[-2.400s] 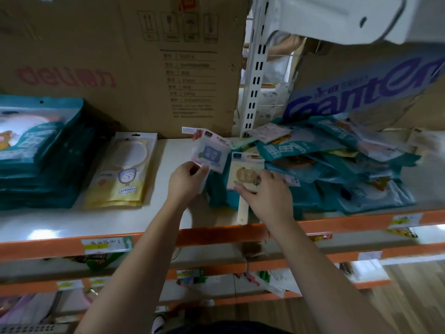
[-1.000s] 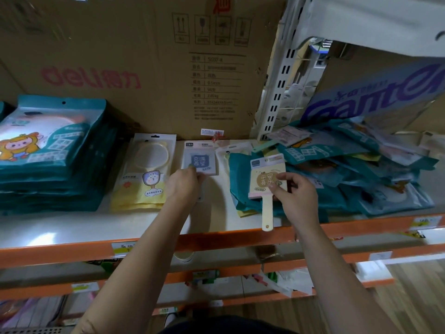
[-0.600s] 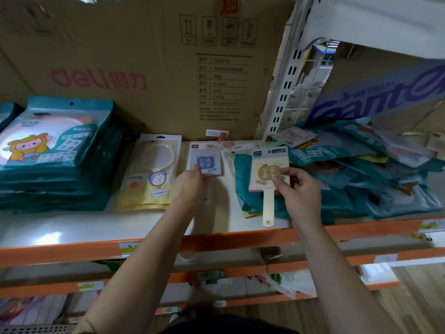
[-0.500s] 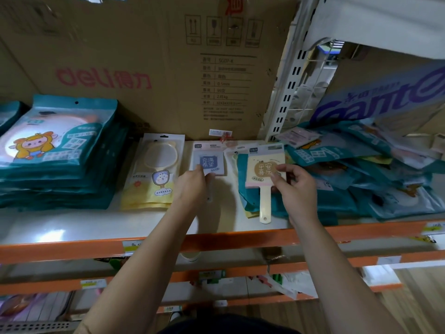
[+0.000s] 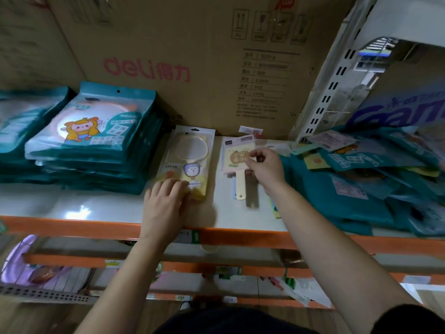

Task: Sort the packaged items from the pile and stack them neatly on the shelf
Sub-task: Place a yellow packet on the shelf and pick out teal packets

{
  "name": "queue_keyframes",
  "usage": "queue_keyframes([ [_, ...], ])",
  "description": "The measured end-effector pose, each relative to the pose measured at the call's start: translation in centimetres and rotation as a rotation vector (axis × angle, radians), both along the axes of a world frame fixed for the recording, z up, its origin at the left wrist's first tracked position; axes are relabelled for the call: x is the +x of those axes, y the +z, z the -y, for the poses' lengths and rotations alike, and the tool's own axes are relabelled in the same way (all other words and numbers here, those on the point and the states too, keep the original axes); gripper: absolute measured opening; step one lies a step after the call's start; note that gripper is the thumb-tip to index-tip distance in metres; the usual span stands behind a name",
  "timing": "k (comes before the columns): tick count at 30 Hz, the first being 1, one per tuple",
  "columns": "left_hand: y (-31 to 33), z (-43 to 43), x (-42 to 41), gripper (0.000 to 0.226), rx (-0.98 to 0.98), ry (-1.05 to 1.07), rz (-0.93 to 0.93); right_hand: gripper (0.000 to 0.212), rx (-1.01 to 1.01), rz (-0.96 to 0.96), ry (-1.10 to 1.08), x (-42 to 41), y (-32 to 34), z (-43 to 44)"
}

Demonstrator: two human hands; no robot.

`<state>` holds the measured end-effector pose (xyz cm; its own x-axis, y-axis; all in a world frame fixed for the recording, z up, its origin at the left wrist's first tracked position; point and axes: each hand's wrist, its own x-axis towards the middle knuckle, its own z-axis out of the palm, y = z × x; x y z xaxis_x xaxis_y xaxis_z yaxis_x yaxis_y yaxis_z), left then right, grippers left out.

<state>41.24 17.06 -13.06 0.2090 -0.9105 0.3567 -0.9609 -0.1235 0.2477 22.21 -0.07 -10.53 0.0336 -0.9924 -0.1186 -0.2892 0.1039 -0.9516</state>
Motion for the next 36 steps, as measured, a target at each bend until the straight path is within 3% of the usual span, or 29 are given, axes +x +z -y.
queue_keyframes([
  [12,-0.8,-0.3,0.2,0.041,-0.058,0.012,-0.026,0.033,-0.23,-0.403,0.083,0.7,0.0,1.1],
  [23,-0.9,-0.3,0.5,0.038,-0.1,-0.033,-0.007,0.035,-0.26,-0.586,0.092,1.0,0.0,1.1],
  [29,-0.8,-0.2,0.5,0.038,-0.086,-0.04,-0.012,0.025,-0.338,-0.691,0.109,1.0,-0.3,0.7],
  [32,-0.7,-0.1,0.7,0.038,-0.073,-0.08,-0.027,0.022,-0.358,-0.667,0.096,0.9,-0.6,0.3],
  [36,0.0,0.5,0.8,0.039,-0.059,-0.175,-0.104,0.012,-0.381,-0.493,-0.009,-0.4,0.1,-0.4],
])
